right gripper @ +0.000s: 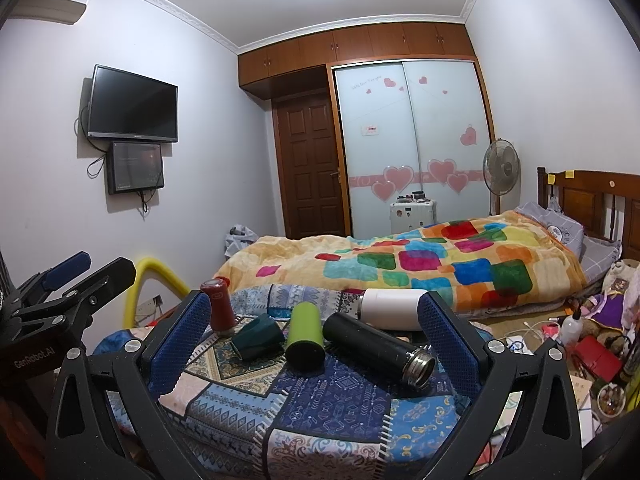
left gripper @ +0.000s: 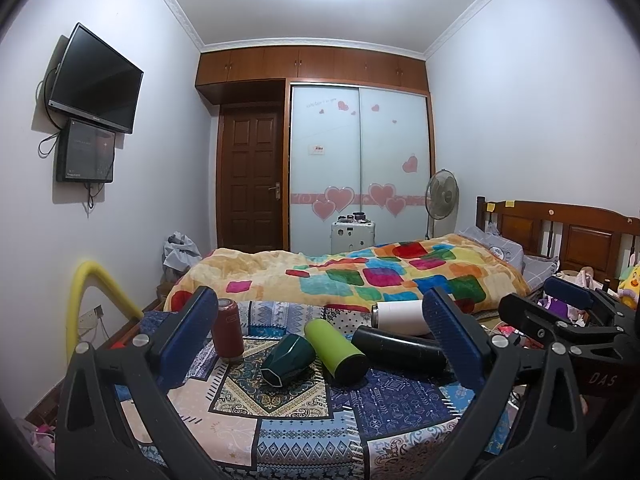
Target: Flip cup upright
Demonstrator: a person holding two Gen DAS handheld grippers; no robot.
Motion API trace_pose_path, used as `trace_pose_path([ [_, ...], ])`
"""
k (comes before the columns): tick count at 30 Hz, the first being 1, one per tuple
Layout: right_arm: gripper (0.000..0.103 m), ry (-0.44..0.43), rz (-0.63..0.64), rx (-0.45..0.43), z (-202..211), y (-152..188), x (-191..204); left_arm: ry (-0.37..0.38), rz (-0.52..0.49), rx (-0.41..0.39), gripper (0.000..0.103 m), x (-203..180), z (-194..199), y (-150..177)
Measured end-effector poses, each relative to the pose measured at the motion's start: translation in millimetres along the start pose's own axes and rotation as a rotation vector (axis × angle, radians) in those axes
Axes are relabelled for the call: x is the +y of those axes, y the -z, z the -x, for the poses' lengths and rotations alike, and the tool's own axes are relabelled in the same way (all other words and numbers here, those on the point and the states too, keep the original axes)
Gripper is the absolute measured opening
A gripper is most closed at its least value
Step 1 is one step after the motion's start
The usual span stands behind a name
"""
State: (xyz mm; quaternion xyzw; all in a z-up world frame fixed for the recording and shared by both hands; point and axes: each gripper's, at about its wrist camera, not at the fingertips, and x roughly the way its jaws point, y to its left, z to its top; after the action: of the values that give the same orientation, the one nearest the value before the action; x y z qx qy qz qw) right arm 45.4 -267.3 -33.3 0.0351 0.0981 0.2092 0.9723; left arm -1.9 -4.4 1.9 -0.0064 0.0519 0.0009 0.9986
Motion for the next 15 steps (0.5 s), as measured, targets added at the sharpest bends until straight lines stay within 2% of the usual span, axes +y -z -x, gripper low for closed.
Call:
trace_pose_path([
  [15, 0.103, -0.003, 0.000, 0.000, -0.9, -0.7, 2.3, 0.002, 0.001, -0.002, 0.103, -0.2, -1.3, 1.6],
])
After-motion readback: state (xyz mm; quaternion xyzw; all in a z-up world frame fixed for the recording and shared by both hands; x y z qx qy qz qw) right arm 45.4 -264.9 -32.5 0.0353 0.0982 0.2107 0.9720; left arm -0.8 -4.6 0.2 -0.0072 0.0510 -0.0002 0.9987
